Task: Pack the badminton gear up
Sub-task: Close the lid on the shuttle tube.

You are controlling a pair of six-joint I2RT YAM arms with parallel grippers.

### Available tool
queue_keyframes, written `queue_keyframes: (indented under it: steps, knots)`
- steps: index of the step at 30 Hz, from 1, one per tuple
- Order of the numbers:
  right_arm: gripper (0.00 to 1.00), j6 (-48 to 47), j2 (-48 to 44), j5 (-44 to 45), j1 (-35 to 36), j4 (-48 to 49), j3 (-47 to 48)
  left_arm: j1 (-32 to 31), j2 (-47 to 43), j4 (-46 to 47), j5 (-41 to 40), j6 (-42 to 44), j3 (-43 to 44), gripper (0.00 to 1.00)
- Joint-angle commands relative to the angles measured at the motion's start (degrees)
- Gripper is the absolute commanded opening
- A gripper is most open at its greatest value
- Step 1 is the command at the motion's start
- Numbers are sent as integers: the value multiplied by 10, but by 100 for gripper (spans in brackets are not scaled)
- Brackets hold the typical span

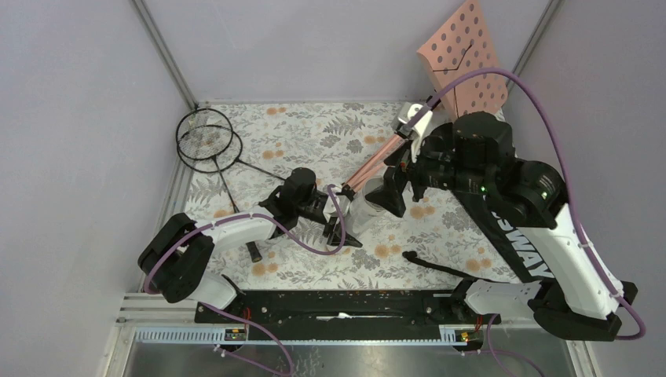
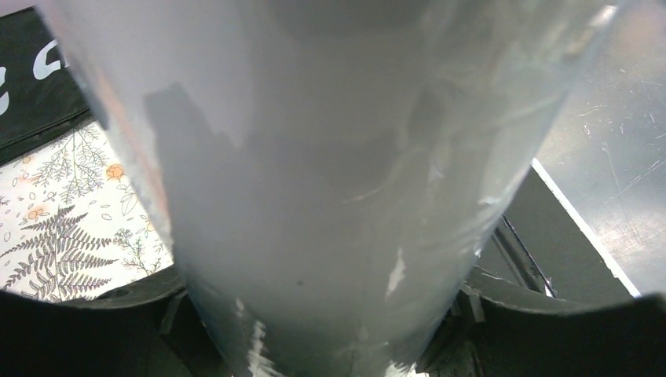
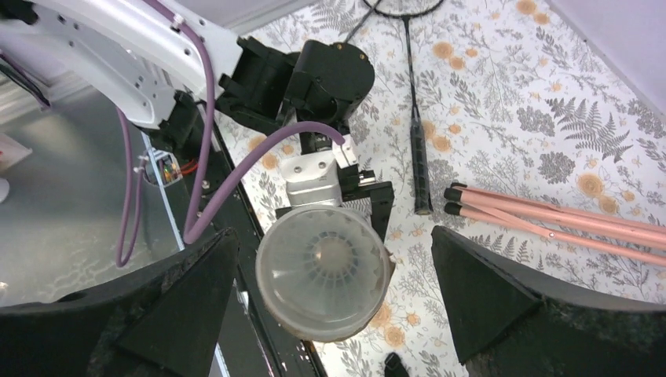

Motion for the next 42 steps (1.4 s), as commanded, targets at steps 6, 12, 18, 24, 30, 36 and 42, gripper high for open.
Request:
queue_keyframes:
  steps: [6, 12, 18, 24, 30, 36, 42]
  knots:
    - [94, 77, -42, 5, 4, 61, -9, -2, 6, 1, -41, -24, 12, 64]
    - [75, 133, -11, 9, 6, 10, 21, -2, 5, 23, -100, -61, 12, 63]
    - [60, 153, 47, 71, 8, -66, 91, -10, 4, 34, -102, -65, 9, 63]
    - [50, 162, 64, 112, 11, -96, 116, -12, 4, 29, -100, -61, 10, 63]
    - [39, 171, 75, 117, 14, -120, 144, -13, 3, 27, -103, -59, 10, 63]
    - [33, 172, 92, 112, 21, -148, 160, -13, 5, 23, -108, -60, 11, 63]
    - [35, 168, 114, 110, 24, -163, 172, -13, 5, 22, -109, -58, 12, 63]
